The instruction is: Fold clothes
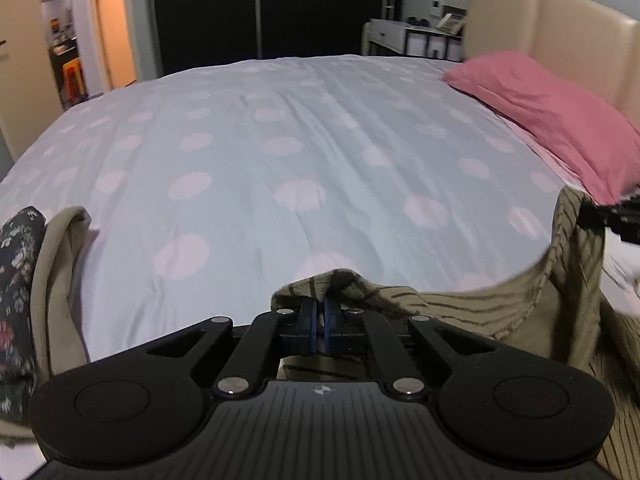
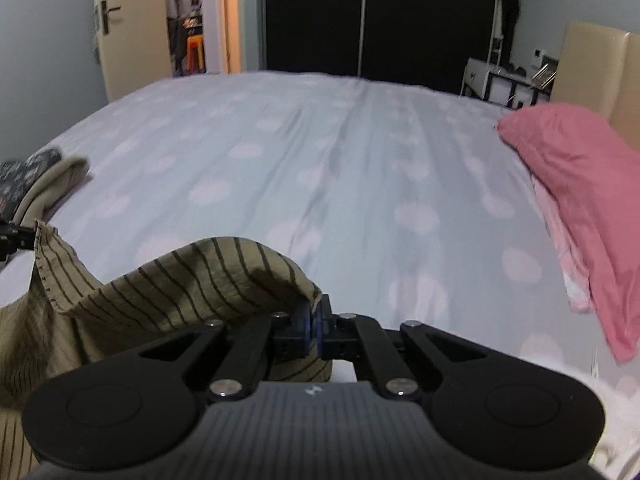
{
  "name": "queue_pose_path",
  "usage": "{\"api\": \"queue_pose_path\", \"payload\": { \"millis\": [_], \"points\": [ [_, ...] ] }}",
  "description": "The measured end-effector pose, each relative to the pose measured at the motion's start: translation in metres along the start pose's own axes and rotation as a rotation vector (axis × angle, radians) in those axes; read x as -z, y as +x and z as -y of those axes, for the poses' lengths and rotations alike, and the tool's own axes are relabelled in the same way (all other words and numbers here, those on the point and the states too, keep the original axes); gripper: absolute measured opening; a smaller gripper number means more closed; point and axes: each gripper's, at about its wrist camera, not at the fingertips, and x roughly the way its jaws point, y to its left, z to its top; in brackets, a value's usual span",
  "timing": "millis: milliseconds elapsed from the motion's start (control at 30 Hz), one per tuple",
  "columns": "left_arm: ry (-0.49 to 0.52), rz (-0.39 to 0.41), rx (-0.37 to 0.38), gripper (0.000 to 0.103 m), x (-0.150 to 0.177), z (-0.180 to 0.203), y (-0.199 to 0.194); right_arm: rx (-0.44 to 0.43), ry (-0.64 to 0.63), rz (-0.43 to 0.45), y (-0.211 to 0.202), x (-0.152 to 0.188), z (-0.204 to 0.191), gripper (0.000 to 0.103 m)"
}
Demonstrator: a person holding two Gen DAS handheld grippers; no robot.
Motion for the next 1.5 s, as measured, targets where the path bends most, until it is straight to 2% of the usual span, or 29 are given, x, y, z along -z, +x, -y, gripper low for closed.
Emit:
{"api": "queue_pose_path", "payload": {
  "millis": [133, 267, 333, 367, 400, 433, 500, 600, 900, 1033, 1167, 1367, 1500],
  "points": [
    [-0.016, -0.050, -0.040, 0.002, -0.009, 0.001, 0.032, 0.035, -0.022, -0.029, 0.032, -0.015, -0.013, 0.003],
    [-0.035, -0.147, -0.043, 0.005, 0.000, 0.000, 0.067, 0.038, -0.056, -0.101, 0.065, -0.006, -0.022, 0.005],
    [-0.047, -0.156, -0.054, 0.012, 0.005, -0.002, 0.073, 0.040, -0.057, -0.133, 0.075, 0.000, -0.021, 0.013],
    [-0.054, -0.156, -0.051, 0.019, 0.008, -0.004, 0.074, 0.041, -0.056, -0.148, 0.079, 0.003, -0.020, 0.017],
    [-0.057, -0.153, -0.049, 0.026, 0.009, -0.005, 0.072, 0.039, -0.055, -0.159, 0.081, 0.004, -0.018, 0.030],
    [-0.055, -0.145, -0.054, 0.029, 0.011, -0.006, 0.069, 0.035, -0.053, -0.168, 0.081, 0.006, -0.015, 0.041],
    [-0.052, -0.124, -0.076, 0.045, 0.013, -0.010, 0.059, 0.021, -0.044, -0.178, 0.077, 0.006, -0.008, 0.050],
    [-0.054, -0.100, -0.083, 0.047, 0.018, -0.018, 0.039, 0.012, -0.040, -0.178, 0.057, 0.012, 0.005, 0.060],
    [-0.062, -0.109, -0.120, 0.047, 0.053, -0.042, -0.033, 0.023, -0.043, -0.180, -0.033, 0.048, 0.047, 0.058],
    [-0.057, -0.124, -0.130, 0.047, 0.078, -0.046, -0.069, 0.030, -0.030, -0.200, -0.076, 0.084, 0.073, 0.049],
    [-0.038, -0.138, -0.142, 0.047, 0.103, -0.045, -0.100, 0.059, -0.028, -0.224, -0.116, 0.126, 0.095, 0.049],
    [-0.048, -0.162, -0.137, 0.047, 0.133, -0.038, -0.135, 0.125, 0.033, -0.231, -0.150, 0.180, 0.126, 0.048],
    [-0.093, -0.152, -0.105, 0.047, 0.150, -0.035, -0.146, 0.150, -0.020, -0.241, -0.152, 0.209, 0.128, 0.046]
  ]
}}
